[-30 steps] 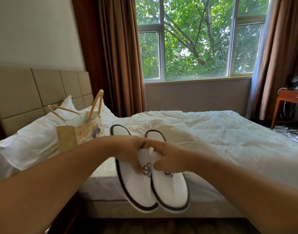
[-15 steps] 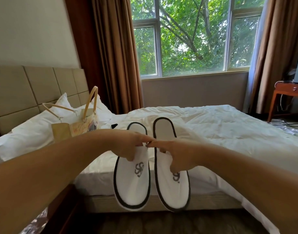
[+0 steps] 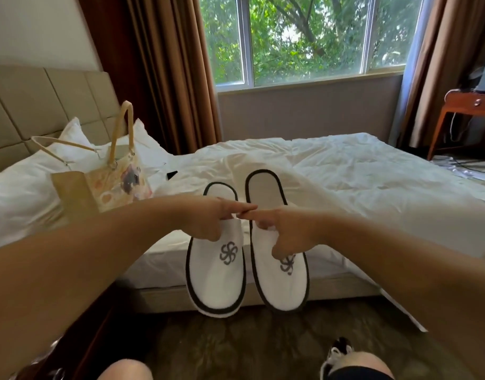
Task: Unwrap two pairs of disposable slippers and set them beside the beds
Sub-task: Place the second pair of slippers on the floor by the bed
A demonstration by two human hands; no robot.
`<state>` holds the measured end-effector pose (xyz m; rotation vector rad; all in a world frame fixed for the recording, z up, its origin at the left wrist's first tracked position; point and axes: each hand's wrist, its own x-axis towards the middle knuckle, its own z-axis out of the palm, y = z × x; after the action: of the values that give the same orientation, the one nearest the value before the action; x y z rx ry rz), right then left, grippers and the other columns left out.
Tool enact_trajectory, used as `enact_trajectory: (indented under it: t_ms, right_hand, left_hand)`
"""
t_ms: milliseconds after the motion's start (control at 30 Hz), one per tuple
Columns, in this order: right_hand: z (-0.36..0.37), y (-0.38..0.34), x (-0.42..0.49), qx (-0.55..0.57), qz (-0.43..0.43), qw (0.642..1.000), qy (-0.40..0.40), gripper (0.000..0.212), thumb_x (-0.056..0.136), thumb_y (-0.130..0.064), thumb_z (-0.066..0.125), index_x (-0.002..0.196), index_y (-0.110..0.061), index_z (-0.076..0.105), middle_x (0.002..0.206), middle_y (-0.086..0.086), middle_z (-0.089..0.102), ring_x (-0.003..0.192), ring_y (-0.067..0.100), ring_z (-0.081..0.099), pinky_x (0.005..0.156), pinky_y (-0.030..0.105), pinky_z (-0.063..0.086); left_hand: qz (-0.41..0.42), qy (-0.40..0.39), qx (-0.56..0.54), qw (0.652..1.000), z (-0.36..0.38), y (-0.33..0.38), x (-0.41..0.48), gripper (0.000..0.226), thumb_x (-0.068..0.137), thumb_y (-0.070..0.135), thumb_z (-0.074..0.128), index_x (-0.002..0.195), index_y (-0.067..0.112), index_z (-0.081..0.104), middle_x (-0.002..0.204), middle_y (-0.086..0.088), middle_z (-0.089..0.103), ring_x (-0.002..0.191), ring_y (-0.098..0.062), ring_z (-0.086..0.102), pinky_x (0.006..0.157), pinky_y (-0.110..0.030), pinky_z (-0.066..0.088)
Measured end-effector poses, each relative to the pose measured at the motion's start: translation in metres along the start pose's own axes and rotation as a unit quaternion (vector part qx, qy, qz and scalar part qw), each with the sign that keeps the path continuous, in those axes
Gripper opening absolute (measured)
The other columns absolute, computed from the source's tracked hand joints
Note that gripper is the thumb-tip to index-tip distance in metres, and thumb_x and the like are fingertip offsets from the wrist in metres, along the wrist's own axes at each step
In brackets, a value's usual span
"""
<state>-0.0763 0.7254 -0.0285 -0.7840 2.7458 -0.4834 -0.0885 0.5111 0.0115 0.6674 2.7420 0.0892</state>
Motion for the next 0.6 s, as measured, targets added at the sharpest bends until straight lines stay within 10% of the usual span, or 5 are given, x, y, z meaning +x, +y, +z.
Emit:
enact_trajectory:
  t_ms: [233,600]
  right_hand:
    - [0.043,0.057,0.062,0.073,0.077,0.991,-0.085,0.093,0.078,-0.008,0.073,0.149,-0.05,0.031,0.141,-0.003,0.053,0.115,0.018,0.057,0.088,0.032,0.054]
    - [0.2,0.159,0.141,0.168,0.15,0.954,-0.198,0.071,0.082,-0.005,0.07,0.139,-0.041,0.05,0.133,-0.006,0.061,0.099,0.011,0.059,0.062,0.018,0.051]
  left_hand:
    - [0.011,-0.078,-0.118,0.99,0.054,-0.034,0.081,0.09,0.069,0.017,0.06,0.14,0.06,0.028,0.096,0.023,0.069,0.082,-0.002,0.066,0.073,-0.027,0.057]
    - [-0.008,-0.196,-0.242,0.95,0.229,-0.08,0.197,0.09,0.068,0.043,0.082,0.139,0.058,0.029,0.115,0.022,0.057,0.093,0.0,0.062,0.083,-0.022,0.049]
